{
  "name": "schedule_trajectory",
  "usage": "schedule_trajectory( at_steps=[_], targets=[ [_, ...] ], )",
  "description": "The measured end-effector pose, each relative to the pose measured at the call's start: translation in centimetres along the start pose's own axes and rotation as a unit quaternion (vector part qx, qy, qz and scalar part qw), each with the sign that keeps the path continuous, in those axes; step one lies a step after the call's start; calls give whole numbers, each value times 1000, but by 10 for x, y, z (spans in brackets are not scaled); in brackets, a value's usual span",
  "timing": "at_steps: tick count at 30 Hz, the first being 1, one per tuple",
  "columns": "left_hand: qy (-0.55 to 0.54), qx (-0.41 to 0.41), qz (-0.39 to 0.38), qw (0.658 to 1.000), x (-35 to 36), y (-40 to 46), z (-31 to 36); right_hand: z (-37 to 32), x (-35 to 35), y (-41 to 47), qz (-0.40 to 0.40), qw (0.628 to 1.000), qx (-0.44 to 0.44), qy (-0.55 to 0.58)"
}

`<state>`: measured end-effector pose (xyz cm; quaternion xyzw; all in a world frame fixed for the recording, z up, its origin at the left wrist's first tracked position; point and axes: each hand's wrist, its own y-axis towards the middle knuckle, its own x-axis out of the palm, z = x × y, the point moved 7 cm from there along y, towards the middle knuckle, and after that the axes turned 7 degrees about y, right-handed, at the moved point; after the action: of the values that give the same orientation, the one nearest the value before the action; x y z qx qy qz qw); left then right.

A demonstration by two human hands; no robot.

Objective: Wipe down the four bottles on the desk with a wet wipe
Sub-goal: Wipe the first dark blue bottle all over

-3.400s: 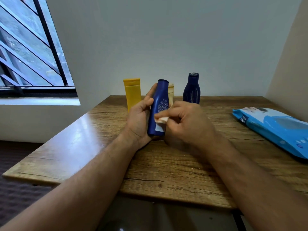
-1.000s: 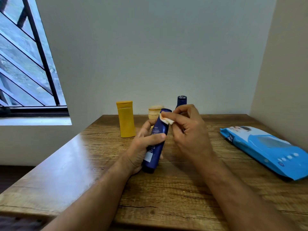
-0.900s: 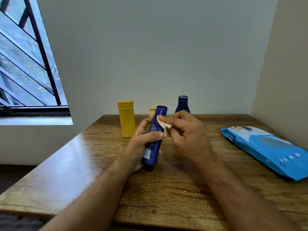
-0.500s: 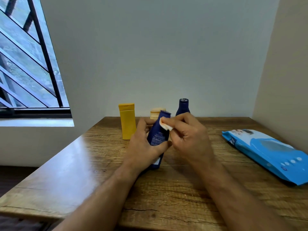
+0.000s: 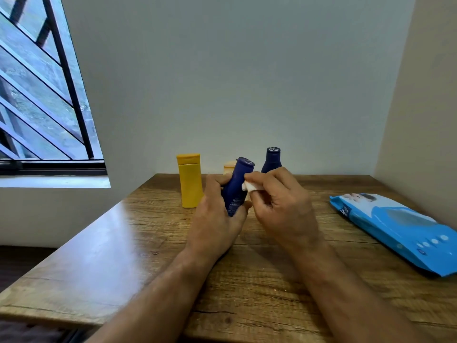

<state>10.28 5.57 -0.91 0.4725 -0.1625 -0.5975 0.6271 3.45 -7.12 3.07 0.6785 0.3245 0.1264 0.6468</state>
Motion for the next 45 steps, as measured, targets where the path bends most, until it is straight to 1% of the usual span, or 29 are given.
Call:
schedule_trajectory(
  at_steps=[3, 6, 8, 10, 13, 14, 16, 20, 23, 25, 27, 30, 32, 34, 36, 39, 42, 43, 45],
  targets=[
    [24, 10, 16, 1000, -1, -1, 3, -7, 0, 1, 13, 999, -33, -5],
    [23, 14, 13, 1000, 3, -1, 4, -13, -3, 2, 32, 997, -64, 1],
    [24, 11, 7, 1000, 7, 0, 1, -11, -3, 2, 34, 997, -66, 5],
    [31, 18, 10, 999, 8, 0, 2, -3, -2, 2, 23, 999, -33, 1],
    [30, 24, 7, 999, 8, 0, 4, 18, -2, 2, 11, 998, 66, 12],
    [29, 23, 2, 999, 9, 0, 5, 21, -3, 1, 9, 997, 79, 18],
    [24, 21, 7, 999, 8, -1, 4, 15, -2, 1, 2, 998, 60, 22],
    [39, 23, 7, 999, 7, -1, 4, -13, 3, 2, 8, 999, -27, 29],
    [61, 34, 4, 998, 8, 0, 7, -15, 4, 1, 9, 999, -43, 15],
    [48, 37, 11, 998, 7, 1, 7, -6, 0, 1, 18, 999, -21, 24],
    [17, 20, 10, 1000, 8, 1, 6, 6, -4, 0, 31, 999, 15, 34],
    [-21, -9, 7, 1000, 7, 1, 5, 13, -2, -1, 17, 998, 46, 28],
    [-40, -26, 3, 999, 6, 0, 3, 9, 1, -1, 4, 999, 39, 34],
    [-55, -41, -19, 997, 7, 0, 0, 0, 3, 0, -6, 999, 12, 37],
    [-45, -32, -33, 998, 10, 1, -1, -9, 6, 0, -12, 999, -20, 37],
    [-30, -9, -5, 1000, 8, 1, 3, -12, 5, 0, -4, 999, -28, 35],
    [-61, -17, 10, 998, 4, 2, 6, 3, -4, 1, 32, 998, 29, 38],
    [-70, -16, 2, 997, 3, 2, 6, 9, -7, 2, 47, 997, 54, 43],
    [-117, -38, -51, 991, 9, 2, 5, 16, -9, 2, 59, 994, 77, 54]
  ],
)
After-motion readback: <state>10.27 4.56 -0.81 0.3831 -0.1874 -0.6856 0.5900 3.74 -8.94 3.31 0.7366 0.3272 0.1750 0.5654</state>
